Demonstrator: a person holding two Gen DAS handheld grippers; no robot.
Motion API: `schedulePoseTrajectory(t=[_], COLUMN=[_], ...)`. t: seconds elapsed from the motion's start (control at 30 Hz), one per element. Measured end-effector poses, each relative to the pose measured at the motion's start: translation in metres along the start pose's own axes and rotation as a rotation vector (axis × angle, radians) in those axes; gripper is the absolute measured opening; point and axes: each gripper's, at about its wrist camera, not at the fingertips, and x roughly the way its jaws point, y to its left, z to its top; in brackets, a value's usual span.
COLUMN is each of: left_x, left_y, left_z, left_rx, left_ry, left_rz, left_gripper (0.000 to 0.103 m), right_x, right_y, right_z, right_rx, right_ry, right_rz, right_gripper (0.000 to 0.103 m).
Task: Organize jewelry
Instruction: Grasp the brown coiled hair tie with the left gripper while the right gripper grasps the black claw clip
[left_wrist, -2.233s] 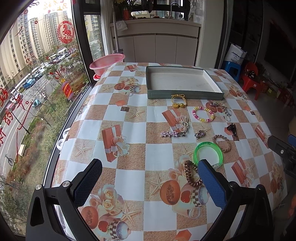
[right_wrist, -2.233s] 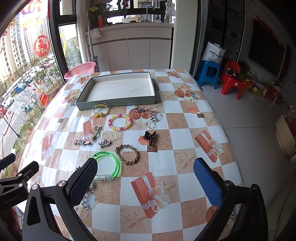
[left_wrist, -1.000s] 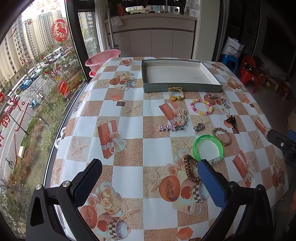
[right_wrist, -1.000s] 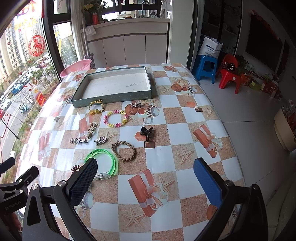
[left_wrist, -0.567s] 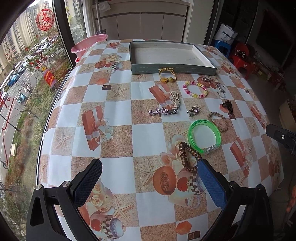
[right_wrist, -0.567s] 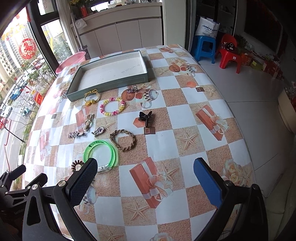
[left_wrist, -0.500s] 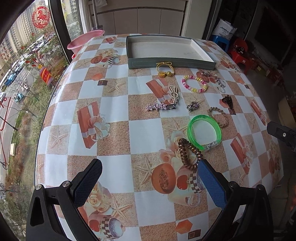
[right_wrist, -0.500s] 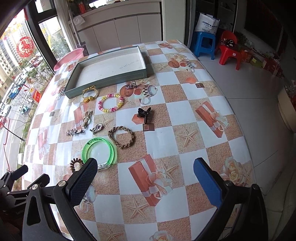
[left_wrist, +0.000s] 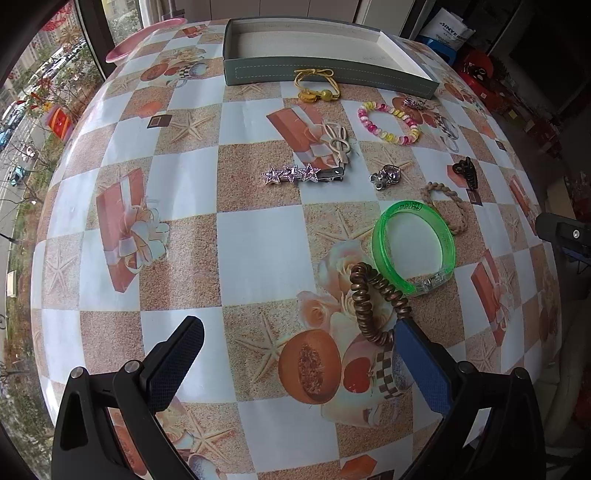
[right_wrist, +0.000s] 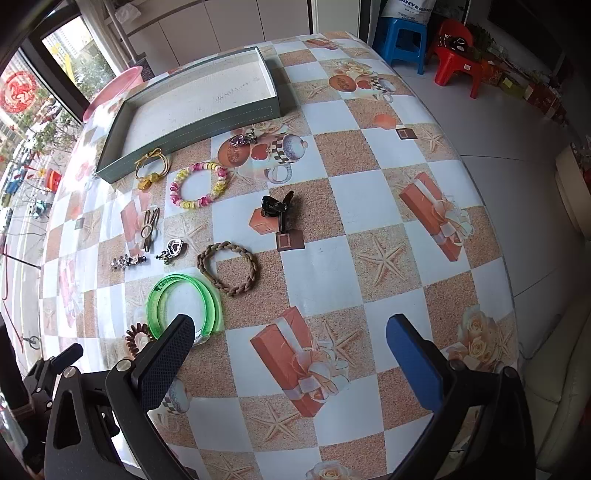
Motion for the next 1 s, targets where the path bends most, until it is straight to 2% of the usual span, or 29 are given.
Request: schedulePoseTrajectory(t=[0.4,0.5,0.6,0.67,0.77,0.8,0.83,0.87,0.9,0.93,0.97,1.0], left_x=[0.025,0.03,0.033,0.033,0.034,0.033,0.032,0.031,0.031,0.031,0.031,0.03], left_y=[-0.008,-0.012,-0.021,-0.027,-0.035,-0.038,-0.04,-0.042,-0.045,-0.047,-0.047,-0.044], left_z=[0.014,0.014,0.017,0.017,0.017,0.018,0.018,0.018,0.019,0.019,0.02,0.019], left_rx=[-0.031,-0.027,-0.023,-0.003,0.032,0.044,0.054,0.066,0.079,0.093,0.104,0.107], left_ry=[0.053,0.066,0.041,0.036,0.028,0.023,0.019,0.017,0.02,0.022,0.029,0.036], left_rz=[0.02,0.041,0.04,0.062,0.082,0.08,0.078,0.075,0.073,0.07,0.059,0.04], left_gripper=[0.103,0.102,0.1,0.094,0.082,0.074,0.063,0.057,0.041,0.025,0.025,0.025], right_x=[0.059,0.077,0.091,0.099,0.102,0.103,0.103,0.103,0.104,0.107,0.105,0.105], right_y=[0.001,0.005,0.011,0.017,0.026,0.029,0.033,0.037,0.04,0.04,0.041,0.042], right_z=[0.061,0.072,0.08,0.085,0.092,0.094,0.096,0.098,0.099,0.101,0.102,0.103], right_rx=[-0.006,-0.007,-0.021,-0.033,-0.054,-0.062,-0.075,-0.09,-0.107,-0.12,-0.124,-0.12], right_ry=[0.108,0.143,0.167,0.18,0.164,0.159,0.154,0.151,0.149,0.148,0.147,0.148], right_rz=[0.019,0.027,0.042,0.047,0.043,0.042,0.038,0.025,0.004,-0.015,-0.02,-0.017], right_gripper=[0.102,0.093,0.084,0.074,0.073,0.071,0.064,0.054,0.048,0.038,0.029,0.025])
